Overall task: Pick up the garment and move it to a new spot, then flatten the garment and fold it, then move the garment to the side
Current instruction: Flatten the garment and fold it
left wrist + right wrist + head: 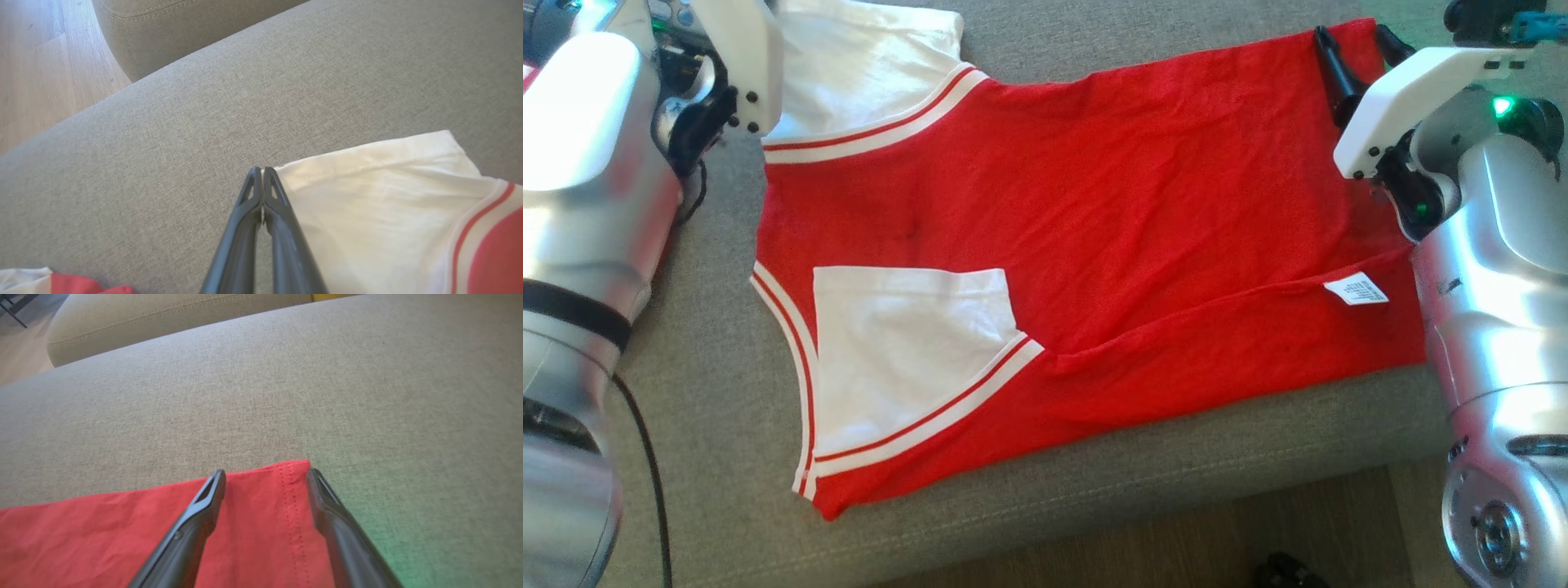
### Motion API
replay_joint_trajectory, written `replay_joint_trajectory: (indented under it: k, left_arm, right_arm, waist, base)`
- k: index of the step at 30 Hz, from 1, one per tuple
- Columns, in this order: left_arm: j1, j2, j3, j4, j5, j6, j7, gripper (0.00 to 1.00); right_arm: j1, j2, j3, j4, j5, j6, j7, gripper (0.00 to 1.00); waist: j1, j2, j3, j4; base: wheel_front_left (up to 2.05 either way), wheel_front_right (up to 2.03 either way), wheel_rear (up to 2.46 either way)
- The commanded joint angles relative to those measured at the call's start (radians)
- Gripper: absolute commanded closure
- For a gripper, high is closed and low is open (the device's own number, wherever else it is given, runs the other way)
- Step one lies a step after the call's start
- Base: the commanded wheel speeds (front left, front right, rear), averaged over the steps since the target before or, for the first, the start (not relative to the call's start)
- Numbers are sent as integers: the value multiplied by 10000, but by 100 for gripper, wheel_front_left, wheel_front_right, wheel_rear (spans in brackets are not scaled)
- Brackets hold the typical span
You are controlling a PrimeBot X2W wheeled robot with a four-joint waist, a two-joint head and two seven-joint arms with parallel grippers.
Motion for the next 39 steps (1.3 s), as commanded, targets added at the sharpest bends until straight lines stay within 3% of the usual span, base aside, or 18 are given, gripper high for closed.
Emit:
replay_joint_trajectory:
  k: [1,7,11,19,29,32,36,39]
  left_arm:
    - [-653,367,170,-236,-101,14,-61,100]
    - [-784,437,-119,-159,-273,14,-55,100]
    - [-854,450,-313,-108,-394,14,16,100]
    - [-992,436,-745,-122,-702,14,118,100]
    - [-1099,540,-1090,-33,-923,14,84,100]
    - [-1126,594,-1160,14,-1010,14,64,100]
    - [-1135,564,-1214,62,-1163,14,29,100]
    - [-1171,546,-1247,88,-1269,14,-11,100]
  right_arm:
    - [-398,113,24,-144,-168,-4,-151,0]
    - [-886,107,-452,567,-650,-4,-238,5]
    - [-1300,94,-735,995,-1111,-4,-64,0]
    - [-2025,129,-1153,1854,-2114,-4,1077,0]
    - [-2264,169,-1414,2084,-2672,-4,1214,0]
    - [-2358,178,-1517,2065,-2861,-4,1241,4]
    - [-2466,194,-1615,2108,-3063,-4,1359,22]
    - [-2517,203,-1650,2158,-3191,-4,1459,18]
  waist:
    - [0,-1,20,16]
    - [0,-1,64,32]
    - [0,-1,85,11]
    - [0,-1,153,37]
    - [0,-1,195,63]
    - [0,-1,190,18]
    - [0,-1,200,-44]
    - [0,-1,204,-85]
  base:
    - [0,0,0]
    - [0,0,0]
    - [0,0,0]
    - [0,0,0]
    - [0,0,0]
    - [0,0,0]
    - [0,0,0]
    - [0,0,0]
